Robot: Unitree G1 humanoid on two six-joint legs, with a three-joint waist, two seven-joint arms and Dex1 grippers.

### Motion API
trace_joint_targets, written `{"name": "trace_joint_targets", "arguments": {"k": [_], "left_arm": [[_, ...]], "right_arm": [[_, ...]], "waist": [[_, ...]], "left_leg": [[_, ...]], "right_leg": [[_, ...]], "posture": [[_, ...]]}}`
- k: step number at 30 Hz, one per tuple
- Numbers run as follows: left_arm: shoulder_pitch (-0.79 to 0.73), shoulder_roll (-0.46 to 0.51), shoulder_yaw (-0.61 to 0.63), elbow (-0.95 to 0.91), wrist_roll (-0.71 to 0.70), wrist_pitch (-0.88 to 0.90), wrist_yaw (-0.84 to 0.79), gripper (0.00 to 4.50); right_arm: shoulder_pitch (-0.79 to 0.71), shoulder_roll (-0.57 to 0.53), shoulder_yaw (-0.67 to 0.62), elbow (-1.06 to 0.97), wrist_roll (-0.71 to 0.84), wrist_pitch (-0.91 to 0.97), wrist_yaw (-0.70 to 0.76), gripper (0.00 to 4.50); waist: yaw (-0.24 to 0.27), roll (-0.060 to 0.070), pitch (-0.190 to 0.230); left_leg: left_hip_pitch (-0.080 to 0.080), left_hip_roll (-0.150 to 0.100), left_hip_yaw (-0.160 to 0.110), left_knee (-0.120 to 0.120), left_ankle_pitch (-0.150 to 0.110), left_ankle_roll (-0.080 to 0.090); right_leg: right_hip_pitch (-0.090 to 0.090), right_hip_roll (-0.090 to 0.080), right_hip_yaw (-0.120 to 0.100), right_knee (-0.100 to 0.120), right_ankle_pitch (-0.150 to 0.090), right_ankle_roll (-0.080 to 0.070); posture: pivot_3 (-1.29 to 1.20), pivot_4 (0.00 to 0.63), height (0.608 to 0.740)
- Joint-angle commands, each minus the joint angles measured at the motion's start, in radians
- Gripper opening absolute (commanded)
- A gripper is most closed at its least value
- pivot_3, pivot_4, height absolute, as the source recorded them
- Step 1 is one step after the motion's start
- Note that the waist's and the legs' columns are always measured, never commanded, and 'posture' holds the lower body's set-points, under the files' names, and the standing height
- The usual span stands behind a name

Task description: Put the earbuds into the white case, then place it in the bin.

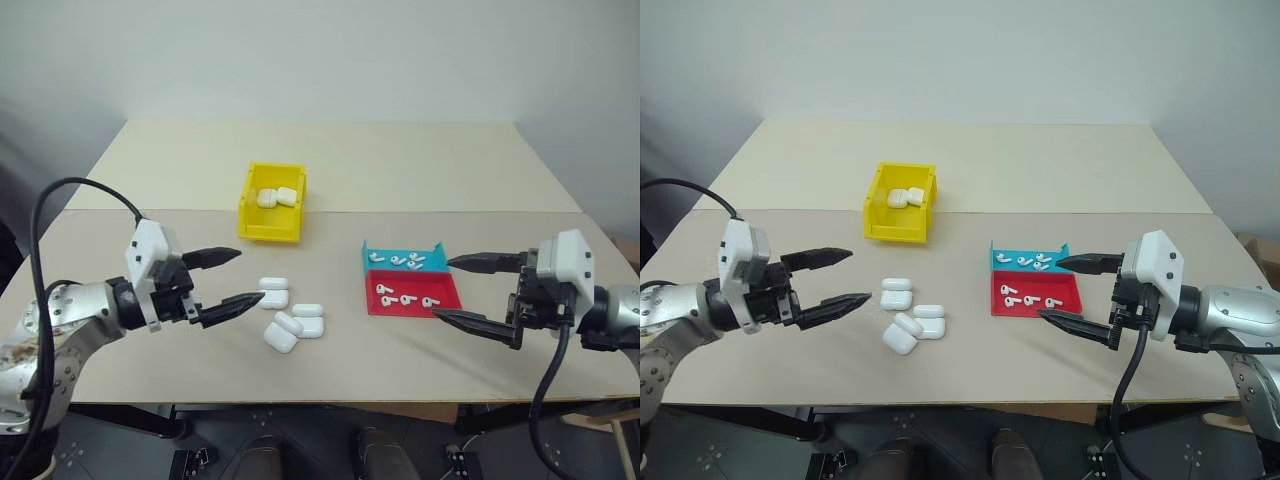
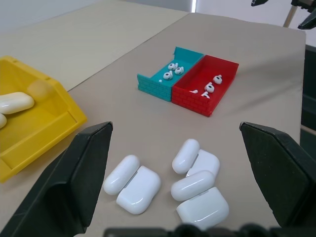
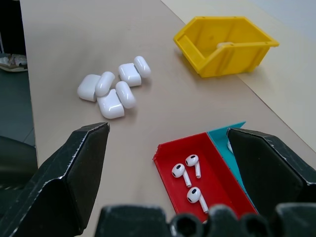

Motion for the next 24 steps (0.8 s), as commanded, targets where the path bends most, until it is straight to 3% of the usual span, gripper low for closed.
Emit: {"name": "trace_joint_targets", "arguments": {"k": [1, 15, 24], "left_arm": [[-0.002, 0.014, 0.031, -0.022, -0.017, -0.033, -0.03, 4.48], [-0.034, 0.003, 0.026, -0.041, -0.004, 0.008, 0.101, 4.48], [-0.192, 0.052, -0.035, -0.018, -0.018, 0.267, 0.301, 4.48]], "right_arm": [[-0.013, -0.006, -0.024, -0.013, 0.006, -0.019, 0.004, 4.5], [-0.068, 0.013, 0.019, 0.015, -0.013, -0.028, -0.004, 4.5], [-0.061, 0.017, 0.011, -0.01, 0.007, 0.001, -0.022, 4.5]], "waist": [[0.0, 0.0, 0.0], [0.0, 0.0, 0.0], [0.004, 0.0, 0.0]], "left_leg": [[0.0, 0.0, 0.0, 0.0, 0.0, 0.0], [0.0, 0.0, 0.0, 0.0, 0.0, 0.0], [0.0, 0.0, -0.001, 0.0, 0.0, 0.0]], "right_leg": [[0.0, 0.0, 0.0, 0.0, 0.0, 0.0], [0.0, 0.0, 0.0, 0.0, 0.0, 0.0], [0.0, 0.0, 0.0, 0.0, 0.0, 0.0]], "posture": [[0.0, 0.15, 0.74], [0.0, 0.15, 0.74], [0.0, 0.15, 0.74]]}}
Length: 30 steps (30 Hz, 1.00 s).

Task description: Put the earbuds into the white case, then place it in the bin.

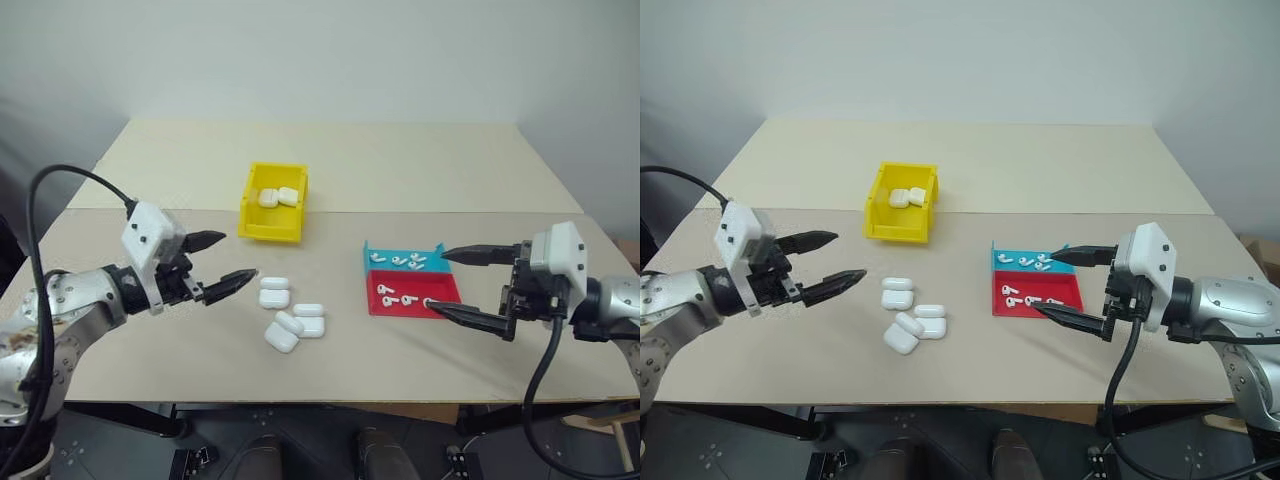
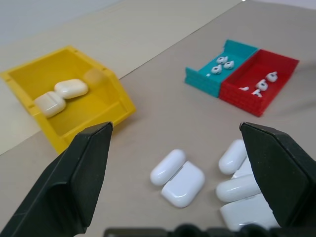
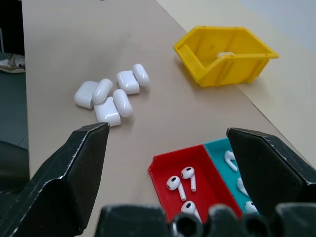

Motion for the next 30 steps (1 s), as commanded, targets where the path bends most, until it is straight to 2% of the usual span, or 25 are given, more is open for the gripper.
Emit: {"name": "trace_joint_targets", "arguments": {"k": [1, 4, 9, 14, 22, 28, 30], "left_arm": [[-0.092, 0.036, -0.014, 0.006, -0.04, 0.124, 0.053, 4.48], [-0.182, 0.112, -0.08, 0.042, -0.063, 0.251, 0.013, 4.48], [-0.293, 0.114, -0.157, 0.058, -0.1, 0.419, 0.043, 4.48], [-0.283, 0.075, -0.203, -0.031, -0.107, 0.482, 0.094, 4.48], [-0.25, 0.131, -0.257, -0.137, -0.139, 0.516, 0.036, 4.48], [-0.253, 0.113, -0.312, -0.199, -0.2, 0.658, 0.074, 4.48], [-0.279, 0.08, -0.323, -0.181, -0.206, 0.724, 0.098, 4.48]], "right_arm": [[0.001, 0.004, -0.028, -0.033, 0.027, 0.009, -0.017, 4.5], [0.014, 0.015, -0.026, -0.049, 0.03, 0.01, -0.035, 4.5], [0.036, 0.032, -0.031, -0.076, 0.036, 0.017, -0.065, 4.5], [0.071, 0.039, -0.044, -0.109, 0.049, 0.024, -0.092, 4.5], [0.105, 0.044, -0.056, -0.139, 0.063, 0.033, -0.119, 4.5], [0.135, 0.056, -0.056, -0.175, 0.069, 0.038, -0.146, 4.5], [0.145, 0.059, -0.058, -0.183, 0.073, 0.037, -0.157, 4.5]], "waist": [[0.0, 0.0, 0.0], [-0.001, -0.001, 0.0], [-0.004, -0.001, 0.0], [-0.004, -0.001, 0.0], [-0.004, -0.001, 0.001], [-0.003, -0.001, 0.001], [-0.003, -0.001, 0.001]], "left_leg": [[0.0, 0.0, 0.0, 0.0, 0.0, 0.0], [0.0, 0.0, 0.0, 0.0, 0.0, 0.0], [0.0, 0.0, 0.0, 0.0, 0.0, 0.0], [0.0, 0.0, 0.0, 0.0, 0.0, 0.0], [0.0, -0.001, 0.0, 0.0, 0.0, 0.0], [0.0, -0.001, -0.001, 0.0, 0.0, 0.0], [0.0, -0.001, -0.001, 0.0, 0.0, 0.0]], "right_leg": [[0.0, 0.0, 0.0, 0.0, 0.0, 0.0], [0.0, 0.0, 0.0, 0.0, 0.0, 0.0], [0.0, 0.0, 0.0, 0.0, 0.0, 0.0], [-0.001, 0.0, 0.0, 0.0, 0.0, 0.0], [0.0, 0.0, 0.001, 0.001, 0.0, 0.0], [0.0, 0.0, 0.001, 0.0, 0.0, 0.0], [0.0, 0.0, 0.001, 0.0, 0.0, 0.0]], "posture": [[0.0, 0.15, 0.74], [0.0, 0.15, 0.74], [0.0, 0.15, 0.74], [0.0, 0.15, 0.74], [0.0, 0.15, 0.74], [0.0, 0.15, 0.74], [0.0, 0.15, 0.74]]}}
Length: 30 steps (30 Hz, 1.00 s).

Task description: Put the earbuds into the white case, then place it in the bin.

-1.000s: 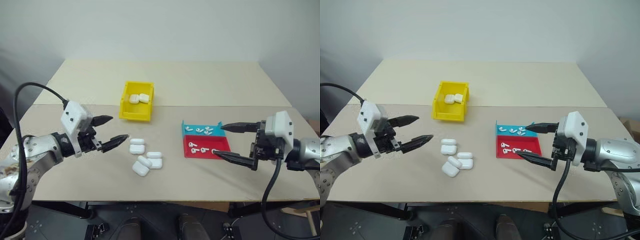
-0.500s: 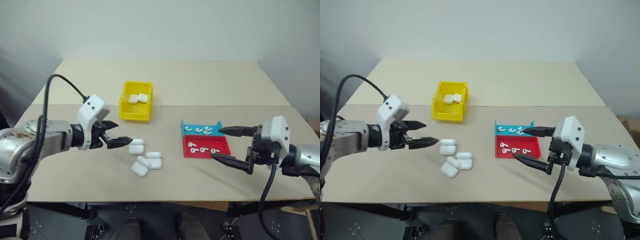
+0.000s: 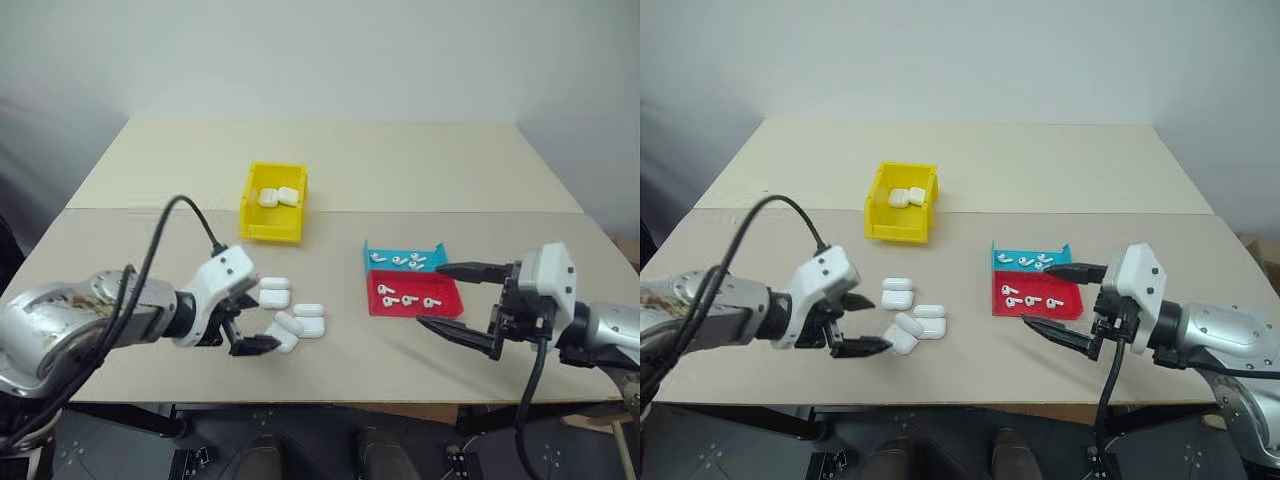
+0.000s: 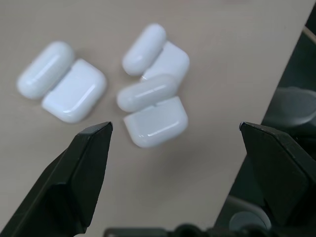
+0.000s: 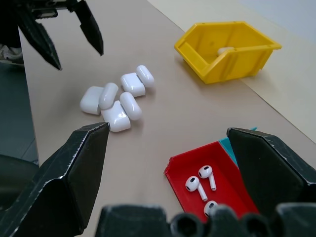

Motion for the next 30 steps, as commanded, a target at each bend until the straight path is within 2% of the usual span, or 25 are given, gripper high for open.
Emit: {"name": "trace_joint_targets", "arguments": {"k": [1, 12, 18, 27, 30], "left_arm": [[-0.056, -0.048, -0.018, 0.008, -0.021, 0.115, 0.046, 4.48], [-0.314, -0.023, -0.278, 0.213, -0.232, 0.153, 0.302, 4.48], [-0.43, -0.012, -0.424, 0.331, -0.417, 0.153, 0.486, 4.48], [-0.508, -0.051, -0.525, 0.465, -0.737, 0.15, 0.794, 4.48], [-0.521, -0.047, -0.581, 0.49, -0.868, 0.095, 0.925, 4.48]], "right_arm": [[0.012, 0.009, -0.041, -0.042, 0.026, 0.002, -0.018, 4.5], [0.046, 0.045, -0.026, -0.075, 0.017, -0.013, -0.064, 4.5], [0.058, 0.061, -0.022, -0.1, 0.013, -0.011, -0.091, 4.5], [0.061, 0.078, -0.003, -0.11, 0.006, -0.017, -0.113, 4.5], [0.061, 0.082, 0.005, -0.11, 0.004, -0.02, -0.117, 4.5]], "waist": [[0.001, 0.0, 0.0], [0.001, -0.001, 0.0], [0.0, -0.001, 0.0], [0.001, -0.001, 0.0], [0.001, -0.001, 0.0]], "left_leg": [[0.0, 0.0, 0.0, 0.0, 0.0, 0.0], [0.0, -0.001, -0.004, 0.0, 0.0, 0.0], [0.0, -0.001, -0.005, 0.0, 0.0, 0.0], [0.0, -0.001, -0.007, 0.0, 0.0, 0.0], [0.0, -0.001, -0.007, 0.0, 0.0, 0.0]], "right_leg": [[0.0, 0.0, 0.0, 0.0, 0.0, 0.0], [0.0, 0.0, 0.0, 0.0, 0.0, 0.0], [0.0, 0.0, 0.001, 0.0, 0.0, 0.0], [0.0, -0.001, 0.001, 0.001, 0.0, 0.0], [0.0, -0.001, 0.001, 0.001, 0.0, 0.0]], "posture": [[0.0, 0.15, 0.74], [0.0, 0.15, 0.74], [0.0, 0.15, 0.74], [0.0, 0.15, 0.74], [0.0, 0.15, 0.74]]}}
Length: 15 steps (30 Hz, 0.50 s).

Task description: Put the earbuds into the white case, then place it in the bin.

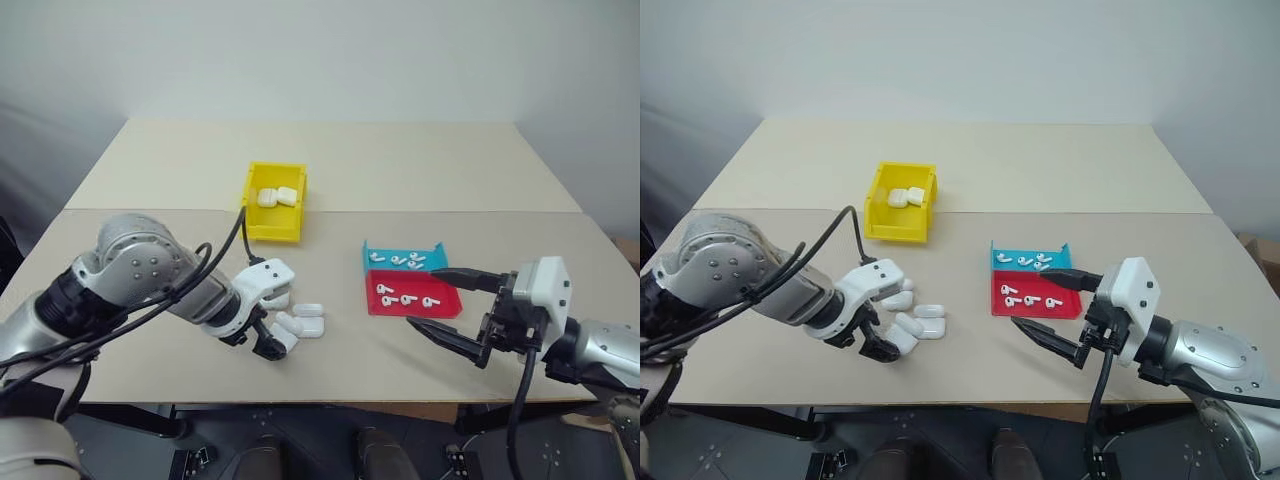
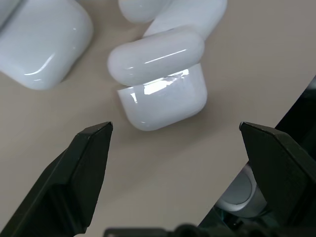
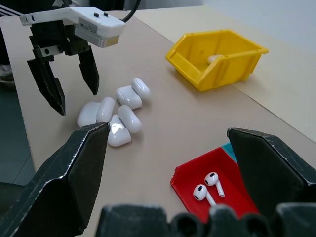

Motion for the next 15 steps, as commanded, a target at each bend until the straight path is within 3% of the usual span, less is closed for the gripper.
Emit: {"name": "trace_joint_targets", "arguments": {"k": [1, 5, 15], "left_arm": [[-0.034, 0.015, -0.059, 0.019, -0.172, -0.075, 0.155, 4.48], [-0.056, 0.013, -0.149, 0.04, -0.299, -0.173, 0.314, 4.48], [-0.03, -0.017, -0.208, 0.066, -0.303, -0.25, 0.473, 4.48]], "right_arm": [[-0.005, 0.005, -0.008, -0.027, -0.004, -0.022, -0.005, 4.5], [-0.011, 0.009, -0.002, -0.02, -0.01, -0.027, -0.003, 4.5], [0.0, 0.028, 0.0, -0.037, -0.02, -0.026, -0.018, 4.5]], "waist": [[0.0, 0.0, 0.0], [0.002, 0.0, 0.0], [0.013, 0.0, 0.0]], "left_leg": [[0.0, 0.0, 0.0, 0.0, 0.0, 0.0], [0.0, 0.0, -0.001, 0.0, 0.0, 0.0], [0.0, -0.001, 0.002, 0.0, 0.001, -0.002]], "right_leg": [[0.0, 0.0, 0.0, 0.0, 0.0, 0.0], [0.0, -0.001, 0.0, 0.0, 0.0, 0.0], [0.0, -0.001, 0.0, 0.0, 0.0, 0.0]], "posture": [[0.0, 0.15, 0.74], [0.0, 0.15, 0.74], [0.0, 0.15, 0.74]]}}
